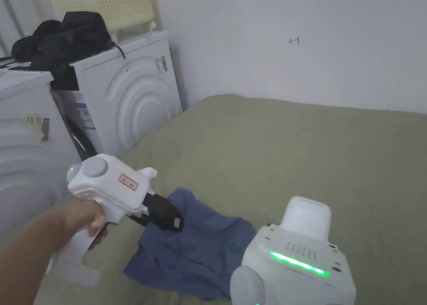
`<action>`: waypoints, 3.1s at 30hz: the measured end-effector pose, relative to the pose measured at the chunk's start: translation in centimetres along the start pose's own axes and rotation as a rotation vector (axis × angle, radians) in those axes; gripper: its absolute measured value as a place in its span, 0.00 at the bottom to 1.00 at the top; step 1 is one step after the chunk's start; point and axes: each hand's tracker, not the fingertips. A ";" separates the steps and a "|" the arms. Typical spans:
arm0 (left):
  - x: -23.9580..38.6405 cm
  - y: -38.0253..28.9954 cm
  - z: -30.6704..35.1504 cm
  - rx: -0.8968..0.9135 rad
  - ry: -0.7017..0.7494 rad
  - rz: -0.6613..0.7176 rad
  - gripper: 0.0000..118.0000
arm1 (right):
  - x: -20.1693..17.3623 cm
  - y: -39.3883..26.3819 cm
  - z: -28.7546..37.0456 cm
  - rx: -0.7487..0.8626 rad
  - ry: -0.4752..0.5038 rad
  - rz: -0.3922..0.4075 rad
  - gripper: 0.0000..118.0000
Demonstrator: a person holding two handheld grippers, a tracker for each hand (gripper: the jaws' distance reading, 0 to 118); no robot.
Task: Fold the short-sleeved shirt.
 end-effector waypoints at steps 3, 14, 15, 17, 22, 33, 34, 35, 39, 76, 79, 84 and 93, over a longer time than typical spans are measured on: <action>-4.4 -0.4 1.7 0.033 0.049 0.045 0.25 | -4.9 -0.9 -0.5 -0.028 0.066 0.015 0.06; -4.9 -4.0 9.0 0.220 0.265 0.017 0.56 | -4.5 -1.9 0.6 -0.056 0.179 0.066 0.06; -2.9 -4.5 9.6 0.274 0.287 0.013 0.54 | -3.6 -1.8 0.8 -0.056 0.171 0.067 0.06; -0.9 -5.3 11.0 0.367 0.286 -0.002 0.19 | 2.8 -2.8 2.1 -0.055 0.164 0.072 0.06; 10.3 -8.8 8.8 0.492 0.251 -0.079 0.00 | 13.5 -1.9 5.9 -0.019 0.103 0.082 0.06; 38.7 -20.5 -0.1 0.838 0.211 -0.262 0.00 | 36.3 0.3 12.0 0.121 -0.123 0.071 0.06; 40.9 -21.3 -0.8 0.837 0.205 -0.258 0.00 | 38.2 0.2 12.7 0.141 -0.135 0.079 0.06; 42.4 -21.9 -1.2 0.832 0.190 -0.254 0.00 | 39.6 0.2 13.3 0.158 -0.159 0.087 0.06; 46.8 -24.3 -2.3 0.867 0.162 -0.260 0.00 | 44.6 -0.3 16.5 0.188 -0.208 0.103 0.06; 48.8 -24.4 -0.7 0.967 0.232 -0.267 1.00 | 50.0 2.9 21.8 0.412 -0.233 0.135 1.00; 48.7 -24.5 -0.6 0.971 0.233 -0.275 1.00 | 50.2 2.8 21.7 0.406 -0.230 0.113 1.00; 48.8 -24.6 -0.5 0.980 0.240 -0.288 1.00 | 50.5 2.7 21.9 0.402 -0.225 0.083 1.00; 49.1 -24.7 -0.4 0.981 0.254 -0.304 1.00 | 50.9 2.8 22.3 0.410 -0.230 0.080 1.00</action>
